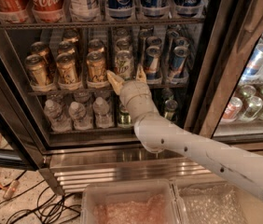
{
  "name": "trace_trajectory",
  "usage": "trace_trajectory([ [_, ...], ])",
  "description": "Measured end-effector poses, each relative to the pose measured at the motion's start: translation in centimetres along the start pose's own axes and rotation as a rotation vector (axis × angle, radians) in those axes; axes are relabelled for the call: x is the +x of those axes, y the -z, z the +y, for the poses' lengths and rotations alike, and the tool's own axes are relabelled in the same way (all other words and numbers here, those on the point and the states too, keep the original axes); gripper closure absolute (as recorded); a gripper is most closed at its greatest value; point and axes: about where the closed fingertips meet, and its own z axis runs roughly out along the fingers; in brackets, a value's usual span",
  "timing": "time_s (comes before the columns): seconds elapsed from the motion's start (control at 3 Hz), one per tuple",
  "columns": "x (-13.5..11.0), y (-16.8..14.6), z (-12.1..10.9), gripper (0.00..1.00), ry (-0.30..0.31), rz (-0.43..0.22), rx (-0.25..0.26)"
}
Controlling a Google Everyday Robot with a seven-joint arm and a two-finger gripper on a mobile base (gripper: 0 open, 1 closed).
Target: Pick 7up can from middle shelf of fridge
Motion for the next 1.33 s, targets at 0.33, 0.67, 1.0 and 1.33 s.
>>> trace_trajectory([
  [0.33,-0.08,-0.85,-0.14,0.27,0.000,-0.011,-0.001],
  [0.67,-0.03,-1.60,-0.27,0.46,-0.002,-0.020,-0.004],
  [1.0,0.13,-1.77,-0.24,0.69,-0.005,-0.020,-0.007],
  [1.33,0.16,-1.79,-0.21,0.93,-0.006,-0.020,-0.008],
])
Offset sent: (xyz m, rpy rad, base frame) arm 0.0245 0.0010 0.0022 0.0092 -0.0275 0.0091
